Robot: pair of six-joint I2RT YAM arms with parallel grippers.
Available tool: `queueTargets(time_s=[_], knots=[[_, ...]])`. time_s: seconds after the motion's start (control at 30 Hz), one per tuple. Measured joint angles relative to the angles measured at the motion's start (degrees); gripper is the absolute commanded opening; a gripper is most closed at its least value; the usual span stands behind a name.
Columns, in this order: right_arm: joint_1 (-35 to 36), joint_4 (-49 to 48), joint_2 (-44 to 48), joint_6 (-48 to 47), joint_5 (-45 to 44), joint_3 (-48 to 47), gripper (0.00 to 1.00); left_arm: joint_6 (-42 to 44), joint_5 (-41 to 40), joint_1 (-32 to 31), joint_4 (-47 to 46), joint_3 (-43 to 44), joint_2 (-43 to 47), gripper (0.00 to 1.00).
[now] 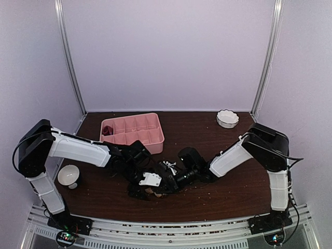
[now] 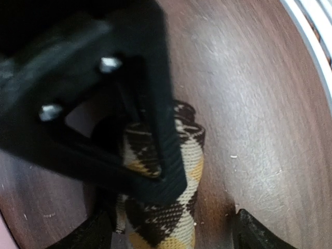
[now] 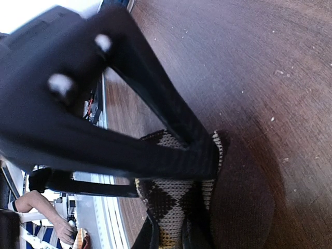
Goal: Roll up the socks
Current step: Roll the sock at the center of the board.
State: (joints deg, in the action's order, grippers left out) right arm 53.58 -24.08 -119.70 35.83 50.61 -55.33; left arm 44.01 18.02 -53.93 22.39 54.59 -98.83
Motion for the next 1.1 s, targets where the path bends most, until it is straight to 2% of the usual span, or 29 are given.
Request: queueTargets(time_s=[0.1,0.23,0.4,0.47,0.5,0.53,0.57,0.6,0.7,0.83,0.97,1.1], knots=[[-0.1,-2.1,-0.3,1.3,0.4,0.7,0.04,-0.1,-1.3,-0.7,-0.3,-0.1,-1.3,0.55],[-0.2,-2.8,-0.3,2.1,0.6,0.9,0.06,-0.3,-2.3,-1.3,-1.6,0.0,-1.8,0.39],[-0.2,-3.6,-0.1,2.8,0.4,1.6,0.22,-1.2,-2.9,-1.2,-1.4,1.7,-3.2,0.22],[-0.2,-4.2,0.7,2.8,-0.4,2.8,0.28,-1.4,-2.5,-1.2,0.0,3.1,-4.2,0.1],[-0.2,-4.5,1.5,2.4,-1.0,3.7,0.31,-1.6,-1.9,-1.2,1.0,4.2,-5.0,0.01],[-0.2,-4.8,2.4,2.0,-1.9,4.7,0.42,-1.8,-1.1,-1.0,2.0,5.5,-5.9,0.0],[-0.2,-5.2,3.7,1.4,-2.9,6.3,0.75,-1.6,0.2,-0.6,3.2,7.1,-6.8,0.0],[-0.2,-5.7,5.1,1.0,-4.0,8.1,0.97,-1.5,1.8,-0.3,4.3,8.6,-8.0,0.0],[-0.7,-8.5,10.7,-0.3,-8.2,13.9,1.0,1.8,11.6,0.7,9.0,14.5,-11.5,0.0],[-1.6,-9.3,16.3,-3.8,-17.2,19.1,1.0,4.1,18.4,1.3,15.6,22.3,-16.4,0.0],[1.1,-8.8,20.3,-9.1,-26.9,23.1,1.0,0.8,20.3,4.0,19.5,25.5,-22.4,0.0],[2.1,-7.2,25.3,-11.6,-35.7,27.8,1.0,-1.3,20.5,5.0,21.7,26.6,-23.0,0.0]])
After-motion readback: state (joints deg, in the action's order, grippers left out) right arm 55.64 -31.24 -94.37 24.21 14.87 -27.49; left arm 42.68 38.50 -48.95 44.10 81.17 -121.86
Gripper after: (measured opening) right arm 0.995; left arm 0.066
